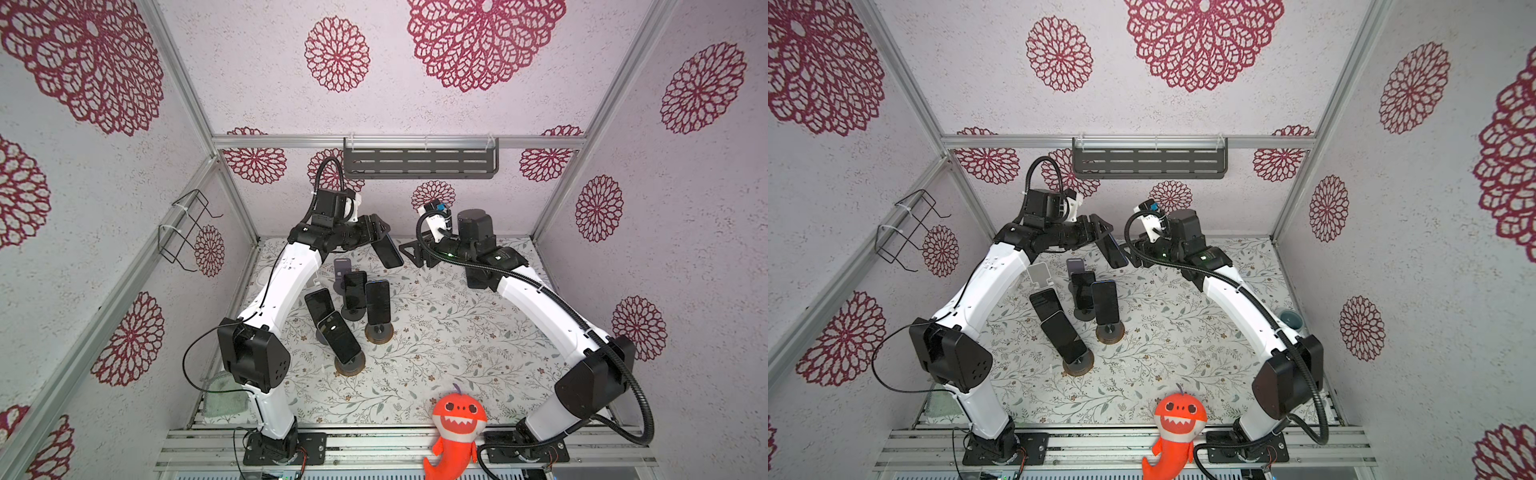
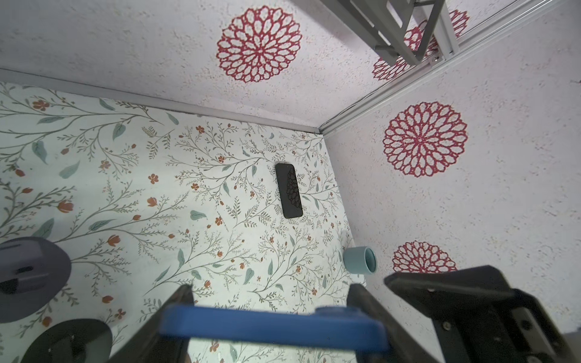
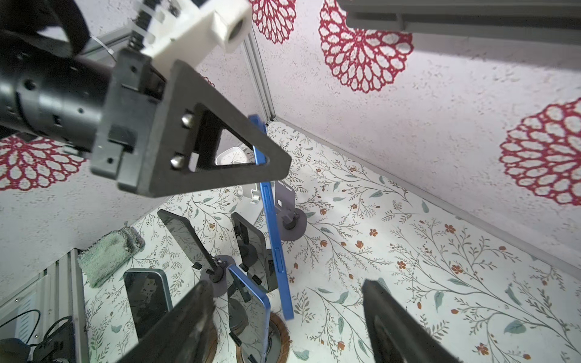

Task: Remove the phone from the phone stand
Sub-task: Pass the phone.

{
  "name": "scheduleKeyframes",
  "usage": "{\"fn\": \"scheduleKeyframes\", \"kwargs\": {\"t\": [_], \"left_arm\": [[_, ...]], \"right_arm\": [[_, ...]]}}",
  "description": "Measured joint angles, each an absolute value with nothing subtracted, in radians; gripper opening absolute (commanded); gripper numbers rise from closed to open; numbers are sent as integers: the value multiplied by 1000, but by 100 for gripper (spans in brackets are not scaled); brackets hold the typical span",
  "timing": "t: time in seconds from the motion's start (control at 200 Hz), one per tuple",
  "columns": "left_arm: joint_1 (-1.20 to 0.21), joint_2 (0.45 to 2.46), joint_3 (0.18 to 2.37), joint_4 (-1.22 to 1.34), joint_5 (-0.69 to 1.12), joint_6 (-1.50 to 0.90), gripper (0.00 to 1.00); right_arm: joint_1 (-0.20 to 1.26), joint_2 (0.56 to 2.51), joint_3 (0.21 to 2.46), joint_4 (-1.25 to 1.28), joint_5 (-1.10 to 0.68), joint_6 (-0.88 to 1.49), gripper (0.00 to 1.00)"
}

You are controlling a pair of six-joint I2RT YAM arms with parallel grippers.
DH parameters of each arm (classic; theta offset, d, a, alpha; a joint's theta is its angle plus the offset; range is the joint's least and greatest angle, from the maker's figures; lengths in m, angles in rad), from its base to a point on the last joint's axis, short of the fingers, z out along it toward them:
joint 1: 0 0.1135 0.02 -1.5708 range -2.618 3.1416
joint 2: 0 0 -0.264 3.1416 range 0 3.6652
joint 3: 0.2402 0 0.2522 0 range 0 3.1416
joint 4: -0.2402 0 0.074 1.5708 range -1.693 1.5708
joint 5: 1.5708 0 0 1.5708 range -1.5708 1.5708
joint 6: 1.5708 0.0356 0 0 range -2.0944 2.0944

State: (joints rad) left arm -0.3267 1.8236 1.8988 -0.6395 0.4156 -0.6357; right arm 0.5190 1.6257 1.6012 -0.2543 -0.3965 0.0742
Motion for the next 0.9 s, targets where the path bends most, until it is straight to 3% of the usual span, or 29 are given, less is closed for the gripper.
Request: {"fn": "scheduleKeyframes", "kwargs": {"t": [0.145, 0.355, 0.901], "left_arm": [[-327, 1824, 1899, -616, 426, -642, 66], [-326, 1824, 1898, -596, 440, -654, 66], [-313, 1824, 1872, -557, 463, -676, 66]], "right_arm": [[524, 1686, 1601, -249, -397, 80, 75], [529, 1715, 1601, -240, -398, 90, 63], [534, 1732, 1602, -187, -434, 128, 23]]}}
